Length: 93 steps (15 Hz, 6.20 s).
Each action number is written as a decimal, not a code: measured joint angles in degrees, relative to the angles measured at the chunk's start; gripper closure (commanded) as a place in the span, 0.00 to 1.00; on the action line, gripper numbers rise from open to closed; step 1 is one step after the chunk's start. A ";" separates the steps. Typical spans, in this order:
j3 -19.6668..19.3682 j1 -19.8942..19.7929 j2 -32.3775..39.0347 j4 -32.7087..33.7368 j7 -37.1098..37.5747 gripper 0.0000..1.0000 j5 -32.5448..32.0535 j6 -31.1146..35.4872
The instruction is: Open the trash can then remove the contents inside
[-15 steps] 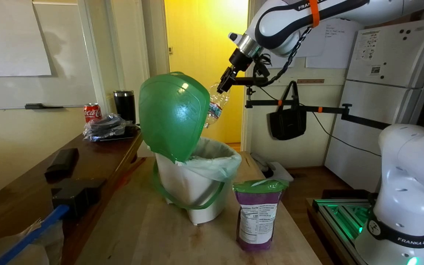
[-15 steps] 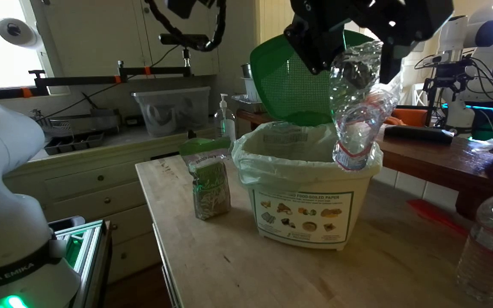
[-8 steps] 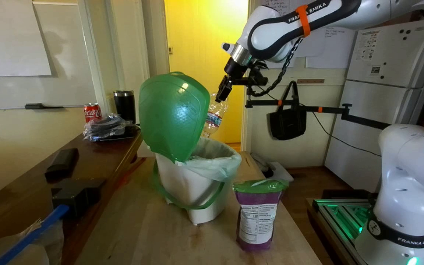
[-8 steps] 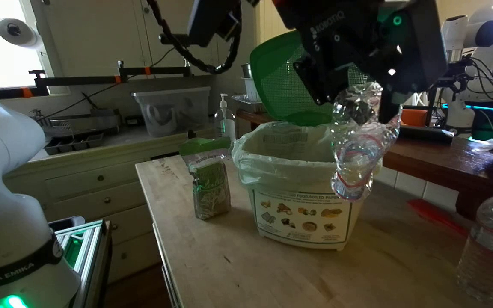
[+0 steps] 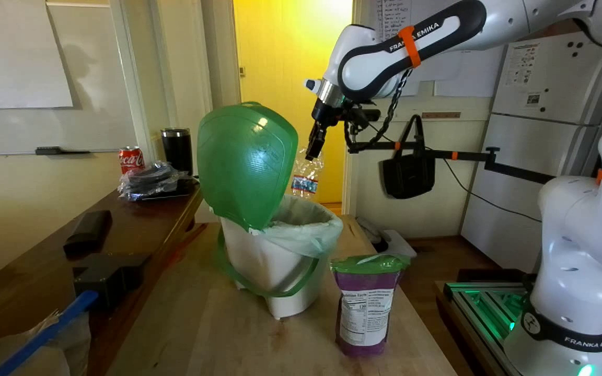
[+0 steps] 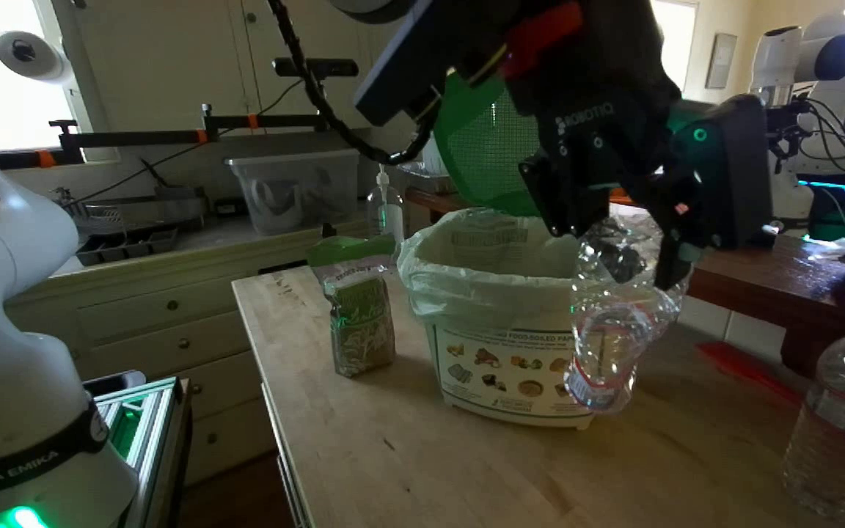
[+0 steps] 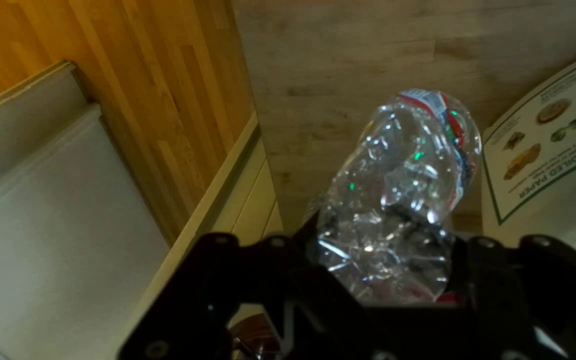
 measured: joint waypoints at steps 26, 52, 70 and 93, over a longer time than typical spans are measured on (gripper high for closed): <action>1.59 -1.68 7.51 4.25 0.08 0.00 -0.09 -4.64; 7.87 12.48 -13.00 2.98 2.87 0.00 13.67 -5.52; 9.18 17.81 -13.05 2.81 8.80 0.00 24.87 -5.48; 14.86 6.78 -13.13 0.83 34.29 0.00 4.16 -6.84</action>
